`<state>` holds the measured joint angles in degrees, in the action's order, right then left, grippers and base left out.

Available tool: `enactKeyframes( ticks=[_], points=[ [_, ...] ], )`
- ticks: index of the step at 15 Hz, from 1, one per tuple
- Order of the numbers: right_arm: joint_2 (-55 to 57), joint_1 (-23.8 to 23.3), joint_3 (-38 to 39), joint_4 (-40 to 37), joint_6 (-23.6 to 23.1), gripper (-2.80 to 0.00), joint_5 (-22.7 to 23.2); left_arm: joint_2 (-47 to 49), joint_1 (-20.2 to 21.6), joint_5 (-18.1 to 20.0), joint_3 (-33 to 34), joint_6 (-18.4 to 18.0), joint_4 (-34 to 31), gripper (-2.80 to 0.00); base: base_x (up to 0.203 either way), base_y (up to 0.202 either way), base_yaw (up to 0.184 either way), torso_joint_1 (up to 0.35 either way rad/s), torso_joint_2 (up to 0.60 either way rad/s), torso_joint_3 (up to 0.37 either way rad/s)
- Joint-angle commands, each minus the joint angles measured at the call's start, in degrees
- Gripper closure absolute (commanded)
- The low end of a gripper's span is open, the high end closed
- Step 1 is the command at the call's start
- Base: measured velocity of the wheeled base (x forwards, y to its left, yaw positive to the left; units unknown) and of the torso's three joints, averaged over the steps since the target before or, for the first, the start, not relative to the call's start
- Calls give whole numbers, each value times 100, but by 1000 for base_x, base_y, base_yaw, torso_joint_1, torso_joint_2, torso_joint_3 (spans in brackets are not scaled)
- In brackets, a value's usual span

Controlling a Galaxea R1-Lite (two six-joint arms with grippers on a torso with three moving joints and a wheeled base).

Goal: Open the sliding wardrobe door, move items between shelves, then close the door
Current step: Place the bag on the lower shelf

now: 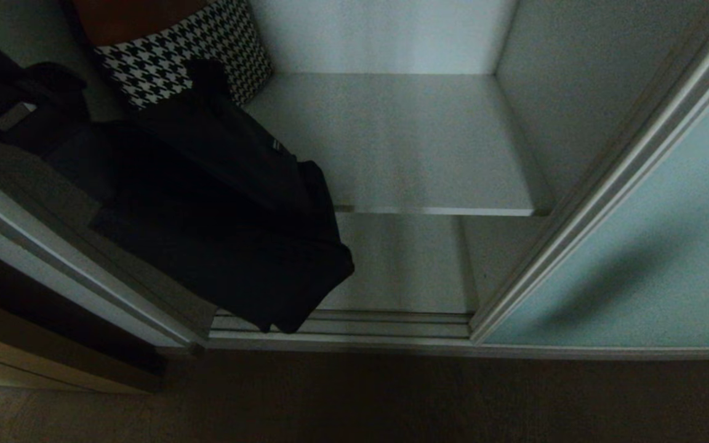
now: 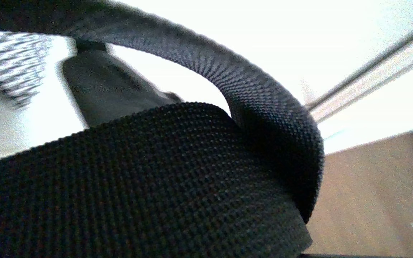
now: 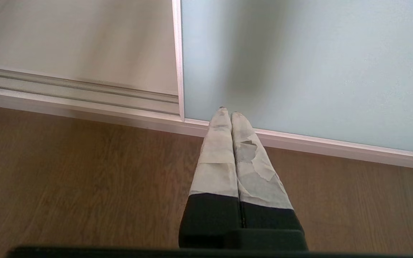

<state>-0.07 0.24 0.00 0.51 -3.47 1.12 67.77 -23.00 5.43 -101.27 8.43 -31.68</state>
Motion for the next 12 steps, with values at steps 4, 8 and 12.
enactKeyframes(
  ticks=[4, 8, 12],
  points=[
    [-10, 2, 0, 2, -4, 0, 2, -895, 58, -375, 261, -42, -597, 0, 0, 0, 0, 0, 0, 0],
    [-2, 2, 0, 2, -4, 0, 2, -1392, 135, -1090, 740, -47, -664, 0, 0, 0, 0, 0, 0, 0],
    [-9, 1, 0, 2, -4, 0, 2, -1842, 536, -1115, 1260, -71, -687, 0, 0, 0, 0, 0, 0, 0]
  ],
)
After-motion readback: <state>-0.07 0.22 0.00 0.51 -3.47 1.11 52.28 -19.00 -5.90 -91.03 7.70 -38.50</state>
